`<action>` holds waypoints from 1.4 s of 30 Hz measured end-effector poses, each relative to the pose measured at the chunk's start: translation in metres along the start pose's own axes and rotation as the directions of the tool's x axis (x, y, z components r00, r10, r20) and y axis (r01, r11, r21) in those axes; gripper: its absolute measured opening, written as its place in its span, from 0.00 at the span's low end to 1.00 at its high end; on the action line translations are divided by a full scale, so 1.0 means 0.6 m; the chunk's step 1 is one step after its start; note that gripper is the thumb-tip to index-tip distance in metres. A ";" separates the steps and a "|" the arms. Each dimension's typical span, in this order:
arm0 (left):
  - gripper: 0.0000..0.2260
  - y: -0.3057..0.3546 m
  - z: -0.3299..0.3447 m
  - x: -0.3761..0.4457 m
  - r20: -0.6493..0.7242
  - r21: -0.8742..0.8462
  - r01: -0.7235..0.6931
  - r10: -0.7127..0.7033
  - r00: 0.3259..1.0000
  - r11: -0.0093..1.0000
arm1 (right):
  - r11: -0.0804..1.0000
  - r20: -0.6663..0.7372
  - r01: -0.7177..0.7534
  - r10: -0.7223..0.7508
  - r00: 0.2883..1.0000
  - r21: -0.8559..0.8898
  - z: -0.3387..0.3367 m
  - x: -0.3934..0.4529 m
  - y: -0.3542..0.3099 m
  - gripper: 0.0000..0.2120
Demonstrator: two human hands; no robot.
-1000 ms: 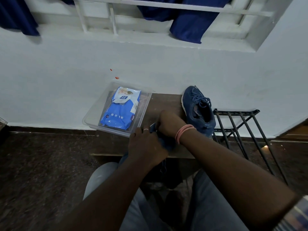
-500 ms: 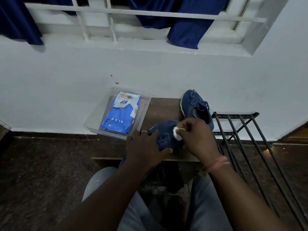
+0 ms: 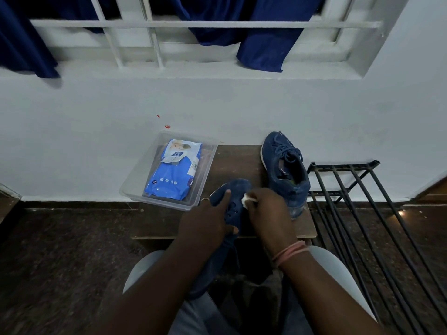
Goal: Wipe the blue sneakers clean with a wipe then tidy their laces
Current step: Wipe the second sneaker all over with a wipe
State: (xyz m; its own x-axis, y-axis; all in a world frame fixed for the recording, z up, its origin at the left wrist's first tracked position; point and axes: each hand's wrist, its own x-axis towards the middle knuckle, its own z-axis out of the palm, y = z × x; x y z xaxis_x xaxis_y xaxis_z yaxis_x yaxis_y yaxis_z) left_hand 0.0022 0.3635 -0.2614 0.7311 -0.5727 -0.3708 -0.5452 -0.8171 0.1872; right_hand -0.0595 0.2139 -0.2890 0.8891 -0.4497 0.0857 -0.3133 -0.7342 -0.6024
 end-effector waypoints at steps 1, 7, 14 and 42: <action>0.40 -0.001 -0.001 0.006 0.026 0.010 -0.022 0.022 0.999 1.000 | 0.996 0.045 0.014 -0.010 0.999 -0.087 0.010 0.009 0.002 0.09; 0.34 -0.006 0.006 0.015 0.004 0.037 -0.112 0.112 0.994 0.993 | 0.963 0.212 0.129 -0.079 0.974 -0.237 0.036 0.055 -0.011 0.11; 0.31 -0.004 0.011 0.026 0.019 0.042 -0.075 0.074 0.997 0.996 | 0.884 0.215 0.114 -0.016 0.976 -0.453 0.017 0.071 -0.043 0.10; 0.30 -0.004 0.010 0.028 0.044 -0.021 -0.055 0.056 0.998 0.998 | 0.966 -0.021 -0.014 0.009 1.000 -0.256 0.016 -0.009 -0.025 0.10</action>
State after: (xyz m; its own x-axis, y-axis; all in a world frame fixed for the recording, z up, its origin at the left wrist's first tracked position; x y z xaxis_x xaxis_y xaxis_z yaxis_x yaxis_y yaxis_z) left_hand 0.0133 0.3565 -0.2735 0.6811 -0.6139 -0.3990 -0.5754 -0.7858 0.2266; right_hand -0.0563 0.2320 -0.2880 0.8790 -0.4670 0.0966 -0.4011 -0.8336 -0.3798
